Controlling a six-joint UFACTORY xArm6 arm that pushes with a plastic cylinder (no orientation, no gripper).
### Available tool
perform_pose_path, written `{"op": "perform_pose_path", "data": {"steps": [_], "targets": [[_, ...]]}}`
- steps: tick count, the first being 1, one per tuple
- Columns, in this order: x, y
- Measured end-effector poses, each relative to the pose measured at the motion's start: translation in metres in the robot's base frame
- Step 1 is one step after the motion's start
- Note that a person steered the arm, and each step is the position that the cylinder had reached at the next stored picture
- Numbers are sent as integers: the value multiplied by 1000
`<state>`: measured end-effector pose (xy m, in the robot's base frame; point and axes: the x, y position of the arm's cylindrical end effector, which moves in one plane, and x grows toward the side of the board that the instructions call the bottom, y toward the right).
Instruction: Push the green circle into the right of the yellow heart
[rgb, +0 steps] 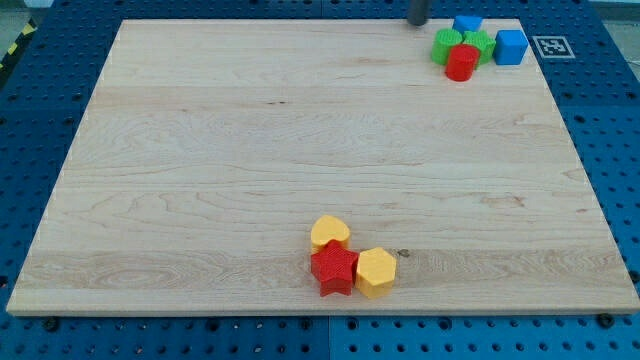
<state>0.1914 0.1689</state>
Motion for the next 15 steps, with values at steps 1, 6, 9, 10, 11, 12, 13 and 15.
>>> {"op": "perform_pose_path", "data": {"steps": [1, 6, 9, 10, 11, 12, 13, 15], "targets": [[0, 56], [57, 3], [90, -41], [90, -66], [98, -103], [124, -134], [157, -158], [185, -166]]}}
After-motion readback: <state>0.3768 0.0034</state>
